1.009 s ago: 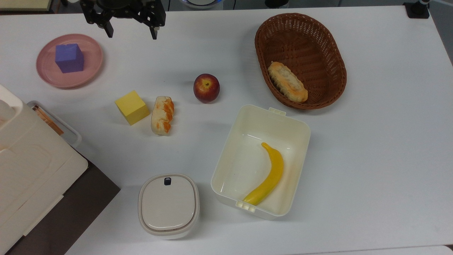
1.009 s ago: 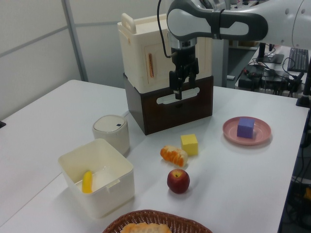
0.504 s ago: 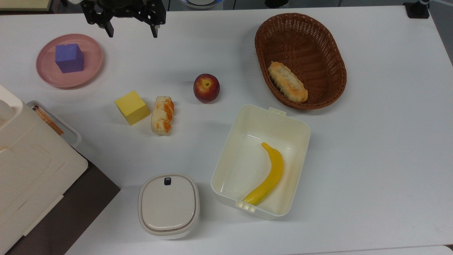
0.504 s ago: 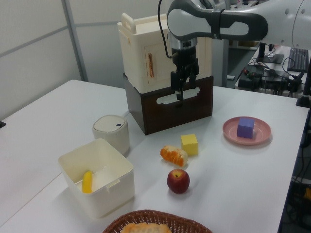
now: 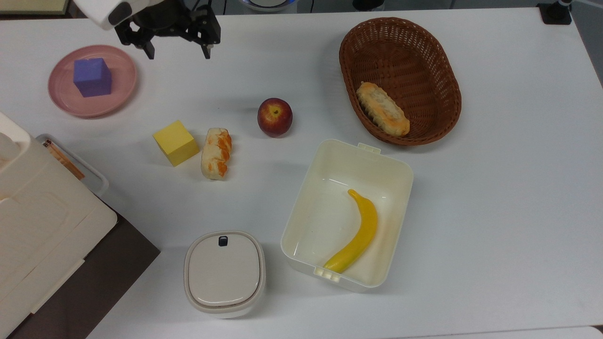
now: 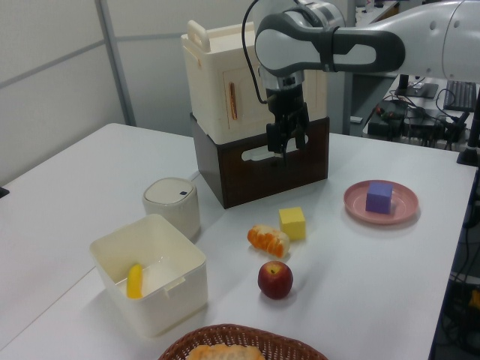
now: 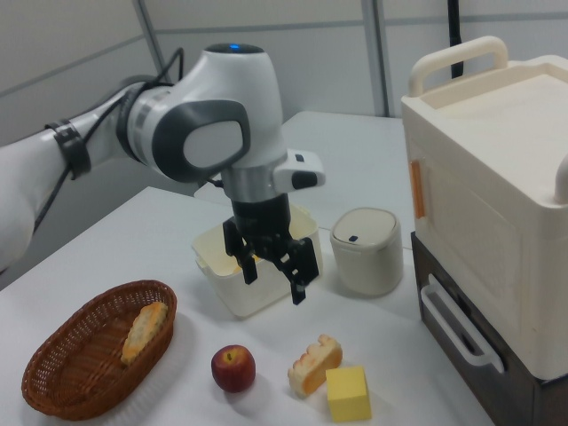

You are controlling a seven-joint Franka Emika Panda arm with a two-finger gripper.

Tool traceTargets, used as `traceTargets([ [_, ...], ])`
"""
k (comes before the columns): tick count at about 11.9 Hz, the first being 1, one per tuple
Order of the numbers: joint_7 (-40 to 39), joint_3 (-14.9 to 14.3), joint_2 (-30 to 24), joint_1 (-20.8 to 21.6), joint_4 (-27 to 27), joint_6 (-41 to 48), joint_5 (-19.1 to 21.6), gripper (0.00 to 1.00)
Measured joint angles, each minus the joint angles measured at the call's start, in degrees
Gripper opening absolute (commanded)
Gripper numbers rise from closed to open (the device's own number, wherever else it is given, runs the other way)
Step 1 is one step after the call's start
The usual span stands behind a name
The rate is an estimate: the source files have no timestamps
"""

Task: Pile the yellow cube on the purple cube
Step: 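Lower the gripper onto the yellow cube and close on it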

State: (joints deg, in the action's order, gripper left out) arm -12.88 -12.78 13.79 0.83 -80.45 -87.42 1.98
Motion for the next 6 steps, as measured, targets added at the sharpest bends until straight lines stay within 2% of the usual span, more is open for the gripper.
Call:
traceTargets([
  [2, -1.94, -0.01, 1.48, -0.91, -0.19, 0.00, -0.50, 1.00],
  [4, -6.86, -0.01, 3.99, -1.48, -0.42, 0.00, -3.25, 1.00],
  [6, -11.21, -0.01, 6.49, -1.79, -0.45, -1.18, -4.24, 1.00],
])
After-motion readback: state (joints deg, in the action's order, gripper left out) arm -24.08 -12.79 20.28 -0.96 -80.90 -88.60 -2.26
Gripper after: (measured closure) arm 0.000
